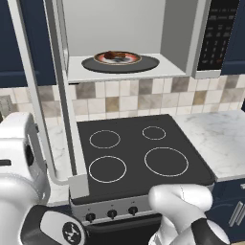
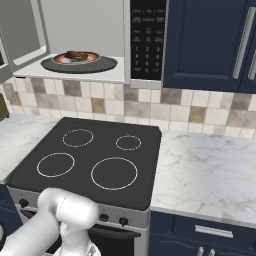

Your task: Transport the chicken drumstick from the fridge to the microwave and turn on the microwave.

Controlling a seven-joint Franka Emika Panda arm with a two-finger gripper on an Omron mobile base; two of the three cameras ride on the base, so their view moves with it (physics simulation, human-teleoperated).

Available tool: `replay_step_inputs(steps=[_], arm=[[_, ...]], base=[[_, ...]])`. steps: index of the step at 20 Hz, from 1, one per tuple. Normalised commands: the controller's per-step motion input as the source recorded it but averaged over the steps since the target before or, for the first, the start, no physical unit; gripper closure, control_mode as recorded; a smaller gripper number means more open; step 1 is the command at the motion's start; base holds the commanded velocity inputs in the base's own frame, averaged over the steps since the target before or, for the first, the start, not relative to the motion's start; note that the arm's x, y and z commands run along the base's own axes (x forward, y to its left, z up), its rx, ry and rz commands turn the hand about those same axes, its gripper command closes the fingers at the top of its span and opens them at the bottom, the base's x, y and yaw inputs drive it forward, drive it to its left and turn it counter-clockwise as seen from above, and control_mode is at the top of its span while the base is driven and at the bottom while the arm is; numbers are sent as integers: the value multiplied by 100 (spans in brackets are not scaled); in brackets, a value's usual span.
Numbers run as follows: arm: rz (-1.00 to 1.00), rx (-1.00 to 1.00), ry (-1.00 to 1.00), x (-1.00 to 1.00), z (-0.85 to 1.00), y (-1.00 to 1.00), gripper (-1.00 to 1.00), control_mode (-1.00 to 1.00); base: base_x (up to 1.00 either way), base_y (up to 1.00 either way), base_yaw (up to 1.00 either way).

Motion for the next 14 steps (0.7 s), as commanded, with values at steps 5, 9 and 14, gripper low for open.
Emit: replay_step_inputs(steps=[5, 9, 14], arm=[[-2, 0, -8, 12, -9, -18, -100, -100], [0, 0, -9, 5, -3, -29, -100, -100], [0, 0, -7, 9, 0, -35, -100, -100]], base=[[0, 0, 0], [0, 0, 0], [0, 0, 0]])
